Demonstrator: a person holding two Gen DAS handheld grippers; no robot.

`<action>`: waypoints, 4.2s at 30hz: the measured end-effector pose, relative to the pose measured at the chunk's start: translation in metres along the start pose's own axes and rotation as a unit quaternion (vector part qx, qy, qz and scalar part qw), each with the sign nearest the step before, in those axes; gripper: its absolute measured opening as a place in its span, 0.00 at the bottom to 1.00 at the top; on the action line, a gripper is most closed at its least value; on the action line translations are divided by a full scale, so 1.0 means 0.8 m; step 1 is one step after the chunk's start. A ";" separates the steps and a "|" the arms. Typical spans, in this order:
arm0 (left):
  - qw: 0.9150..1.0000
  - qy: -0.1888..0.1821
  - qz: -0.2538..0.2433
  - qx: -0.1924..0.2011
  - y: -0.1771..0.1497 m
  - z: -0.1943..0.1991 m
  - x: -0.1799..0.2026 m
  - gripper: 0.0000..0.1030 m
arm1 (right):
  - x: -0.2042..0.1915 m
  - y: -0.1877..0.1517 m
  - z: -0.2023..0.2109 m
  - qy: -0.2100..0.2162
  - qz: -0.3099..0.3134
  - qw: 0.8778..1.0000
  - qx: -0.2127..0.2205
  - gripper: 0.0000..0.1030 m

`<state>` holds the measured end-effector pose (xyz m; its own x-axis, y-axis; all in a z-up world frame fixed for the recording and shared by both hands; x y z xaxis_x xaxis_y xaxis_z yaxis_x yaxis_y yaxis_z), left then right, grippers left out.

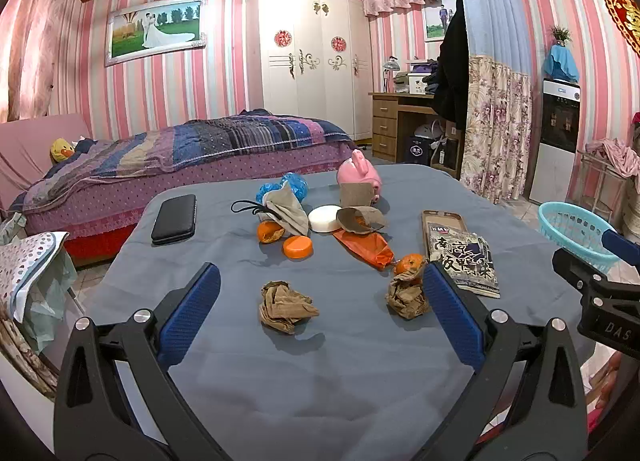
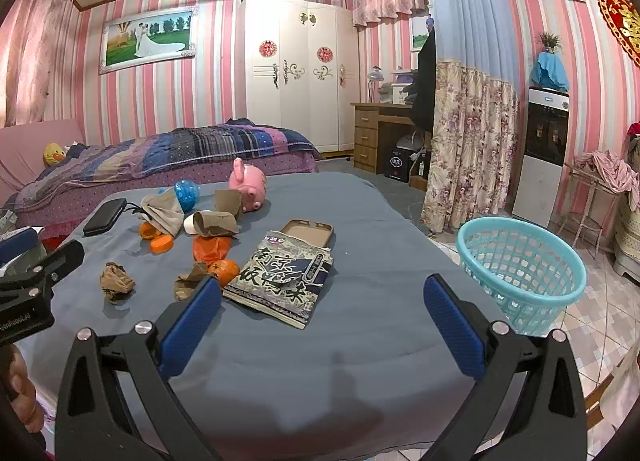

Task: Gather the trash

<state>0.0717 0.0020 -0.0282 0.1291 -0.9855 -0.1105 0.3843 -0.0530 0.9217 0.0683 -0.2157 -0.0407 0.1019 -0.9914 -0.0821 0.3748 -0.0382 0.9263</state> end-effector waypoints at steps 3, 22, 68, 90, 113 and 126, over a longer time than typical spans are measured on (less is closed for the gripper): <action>1.000 0.000 0.000 -0.001 0.001 0.000 0.000 0.95 | -0.004 -0.001 -0.004 0.000 0.005 1.000 0.000 0.96; 1.000 -0.002 -0.001 -0.002 -0.001 0.000 -0.001 0.95 | -0.004 -0.002 -0.004 0.000 0.005 1.000 0.000 0.96; 1.000 -0.004 -0.005 -0.005 -0.005 0.002 0.001 0.95 | -0.003 0.000 -0.003 -0.003 0.004 1.000 0.003 0.96; 0.997 0.009 -0.003 -0.076 -0.038 -0.065 -0.039 0.95 | 0.024 0.002 -0.026 -0.025 0.000 1.000 0.014 0.96; 0.978 -0.087 0.007 -0.191 -0.074 -0.153 -0.031 0.51 | -0.056 -0.045 -0.122 0.036 -0.004 0.992 -0.121 0.96; 0.988 -0.014 0.022 -0.151 -0.048 -0.142 -0.111 0.50 | -0.137 -0.070 -0.178 0.089 0.036 0.980 -0.174 0.70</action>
<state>0.1491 0.1103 -0.0963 0.1282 -0.9900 -0.0580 0.6342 0.0369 0.7723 0.1674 -0.0868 -0.1355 0.2863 -0.9514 -0.1132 0.6499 0.1061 0.7526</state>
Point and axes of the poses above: each gripper's, at about its wrist camera, not at the fingertips, and z roughly against the way its jaws point, x to its right, y to its top, the point moved 8 cm from there along -z, roughly the way its jaws point, and after that the axes turned 9 degrees about y, right-handed, at the moved point
